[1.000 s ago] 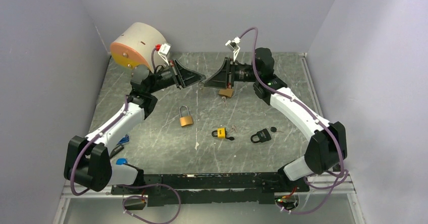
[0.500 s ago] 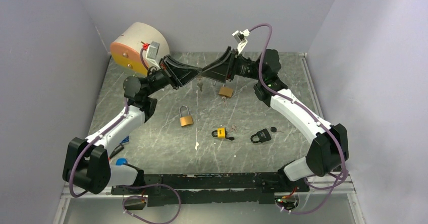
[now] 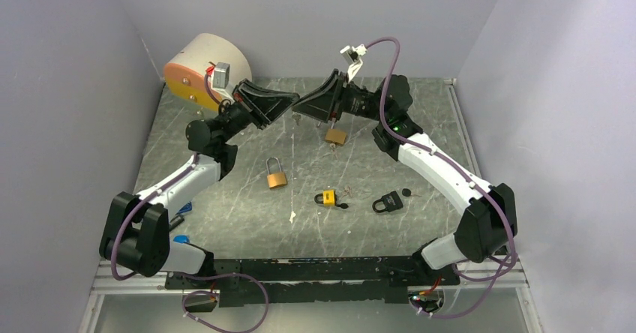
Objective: Unlock with the key
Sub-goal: Pick up the key from the center of the board.
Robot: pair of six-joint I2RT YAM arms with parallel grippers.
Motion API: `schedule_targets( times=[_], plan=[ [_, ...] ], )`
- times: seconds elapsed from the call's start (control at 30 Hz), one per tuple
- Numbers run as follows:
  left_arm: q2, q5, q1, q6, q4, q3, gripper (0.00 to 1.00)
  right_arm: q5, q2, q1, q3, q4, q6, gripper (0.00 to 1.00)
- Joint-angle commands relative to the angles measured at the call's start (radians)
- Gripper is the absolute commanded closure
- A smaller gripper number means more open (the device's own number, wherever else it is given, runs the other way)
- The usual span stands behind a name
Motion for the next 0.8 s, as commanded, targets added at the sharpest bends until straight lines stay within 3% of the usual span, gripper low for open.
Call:
schedule_targets(
  times=[0.0,0.23,0.37,0.5,0.57,0.67,0.77],
  plan=[
    [-0.009,-0.025,-0.005,-0.010,0.082,-0.005,0.98,0.049,-0.008,0.006,0.059,0.014,-0.035,0.72],
    [-0.003,-0.039,-0.005,-0.006,0.095,0.001,0.97,0.053,-0.015,0.011,0.053,-0.003,-0.038,0.99],
    [0.002,-0.057,-0.005,-0.016,0.104,0.001,0.97,0.060,-0.019,0.010,0.050,-0.024,-0.044,1.00],
    [0.002,-0.066,-0.005,-0.017,0.112,-0.001,0.97,0.048,-0.021,0.011,0.041,-0.024,-0.042,0.83],
    [0.000,-0.073,-0.005,-0.017,0.115,-0.002,0.97,0.033,-0.016,0.010,0.042,-0.025,-0.040,0.80],
    [-0.001,-0.077,-0.005,-0.015,0.115,-0.002,0.97,0.025,-0.015,0.012,0.040,-0.029,-0.042,0.85],
    [-0.004,-0.076,-0.005,-0.013,0.109,-0.002,0.97,0.024,-0.016,0.012,0.036,-0.026,-0.043,1.00]
  ],
)
